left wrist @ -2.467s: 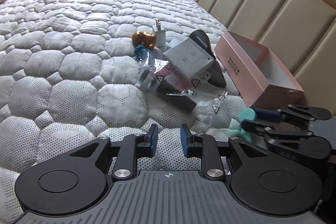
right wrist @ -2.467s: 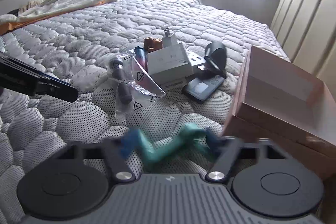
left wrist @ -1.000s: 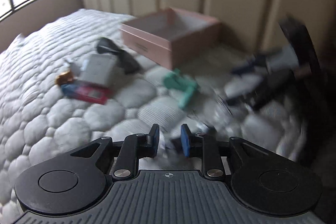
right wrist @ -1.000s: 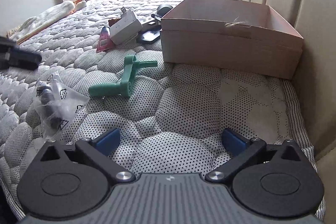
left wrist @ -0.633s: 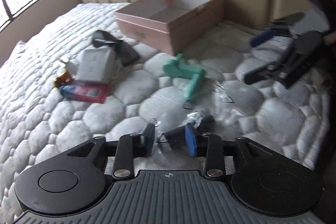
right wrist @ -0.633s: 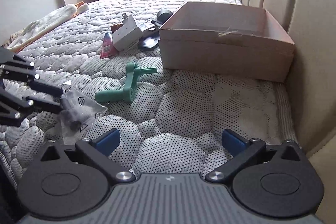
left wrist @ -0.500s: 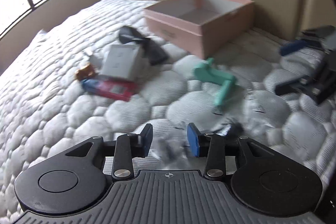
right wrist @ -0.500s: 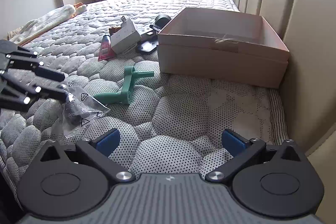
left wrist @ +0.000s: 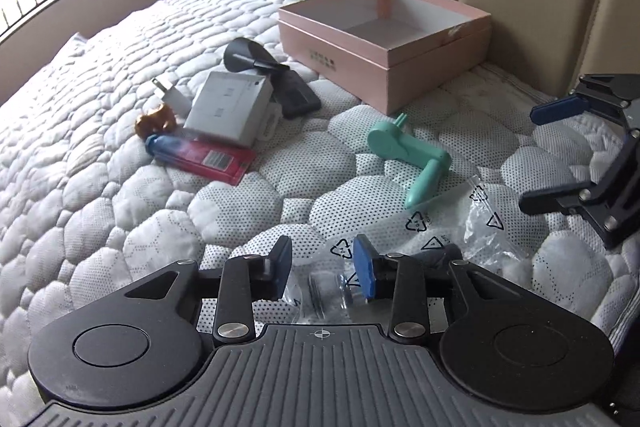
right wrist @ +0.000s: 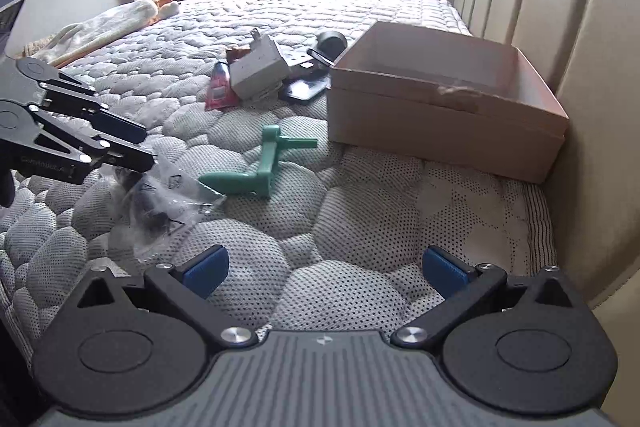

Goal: Organize rigid objects

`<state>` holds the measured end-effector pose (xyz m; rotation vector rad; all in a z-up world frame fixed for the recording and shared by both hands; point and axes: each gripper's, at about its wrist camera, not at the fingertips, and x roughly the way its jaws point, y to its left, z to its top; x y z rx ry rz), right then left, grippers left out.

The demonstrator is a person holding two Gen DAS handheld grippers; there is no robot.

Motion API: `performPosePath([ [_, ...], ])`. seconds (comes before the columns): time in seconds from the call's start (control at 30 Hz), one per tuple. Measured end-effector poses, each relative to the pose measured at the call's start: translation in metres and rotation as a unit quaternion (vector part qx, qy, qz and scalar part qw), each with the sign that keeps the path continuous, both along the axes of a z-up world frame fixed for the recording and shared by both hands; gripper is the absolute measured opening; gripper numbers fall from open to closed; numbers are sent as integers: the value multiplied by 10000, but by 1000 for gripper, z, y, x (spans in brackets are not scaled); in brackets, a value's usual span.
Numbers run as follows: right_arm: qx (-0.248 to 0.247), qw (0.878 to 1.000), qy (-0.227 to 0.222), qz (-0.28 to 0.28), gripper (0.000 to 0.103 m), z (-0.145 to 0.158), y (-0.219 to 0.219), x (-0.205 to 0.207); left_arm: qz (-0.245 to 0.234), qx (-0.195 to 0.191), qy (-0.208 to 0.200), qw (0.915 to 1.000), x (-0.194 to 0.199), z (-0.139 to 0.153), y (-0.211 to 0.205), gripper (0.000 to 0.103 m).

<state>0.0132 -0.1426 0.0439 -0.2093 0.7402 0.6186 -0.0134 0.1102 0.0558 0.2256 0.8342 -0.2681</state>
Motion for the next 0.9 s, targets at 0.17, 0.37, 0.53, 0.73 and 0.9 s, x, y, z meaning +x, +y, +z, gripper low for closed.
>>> performPosePath([
  [0.17,295,9963,-433,686,101,27,28,-18,944,-815,-142,9921,0,13,36,38],
  [0.37,104,9789,-734,1906,90,33,103,-28,2164,-1697,-434,9605,-22,26,93,36],
  [0.53,-351,9758,-121,2153,72,3,138,5,2553,-2080,-556,9426,-45,25,120,36],
  [0.73,-258,9759,295,2149,20,15,123,-14,2808,-2319,-466,9301,-40,14,121,36],
  [0.9,117,9914,66,1302,20,49,64,-20,2050,-2315,-369,9503,-8,13,57,36],
])
